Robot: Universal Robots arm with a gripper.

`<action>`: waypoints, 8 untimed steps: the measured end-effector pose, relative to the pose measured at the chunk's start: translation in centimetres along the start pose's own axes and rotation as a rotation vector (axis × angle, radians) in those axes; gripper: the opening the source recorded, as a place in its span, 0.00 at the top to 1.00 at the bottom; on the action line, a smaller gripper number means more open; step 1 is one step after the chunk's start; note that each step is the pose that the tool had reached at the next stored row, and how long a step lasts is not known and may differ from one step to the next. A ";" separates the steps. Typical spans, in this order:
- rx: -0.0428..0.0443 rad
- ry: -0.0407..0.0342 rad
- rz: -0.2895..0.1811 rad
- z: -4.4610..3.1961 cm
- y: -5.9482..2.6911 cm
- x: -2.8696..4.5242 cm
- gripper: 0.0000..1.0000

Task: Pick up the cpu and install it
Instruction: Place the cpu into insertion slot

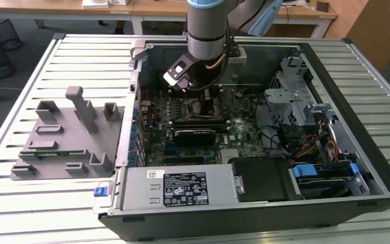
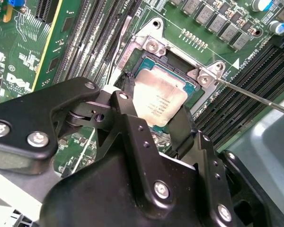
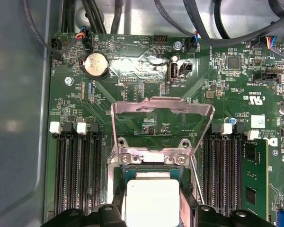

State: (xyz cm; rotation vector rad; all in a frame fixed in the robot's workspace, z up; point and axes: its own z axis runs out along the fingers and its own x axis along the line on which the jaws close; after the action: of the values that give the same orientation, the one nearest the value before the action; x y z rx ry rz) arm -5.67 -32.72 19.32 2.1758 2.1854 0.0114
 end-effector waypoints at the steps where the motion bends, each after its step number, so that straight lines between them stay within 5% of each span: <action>1: 0.0002 -0.0001 0.002 0.01 0.02 0.00 0.47; 8: 0.0005 -0.0006 0.013 0.08 0.13 0.00 0.47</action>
State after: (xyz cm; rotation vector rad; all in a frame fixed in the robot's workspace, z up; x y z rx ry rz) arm -5.54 -32.72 19.25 2.1897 2.1716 0.0107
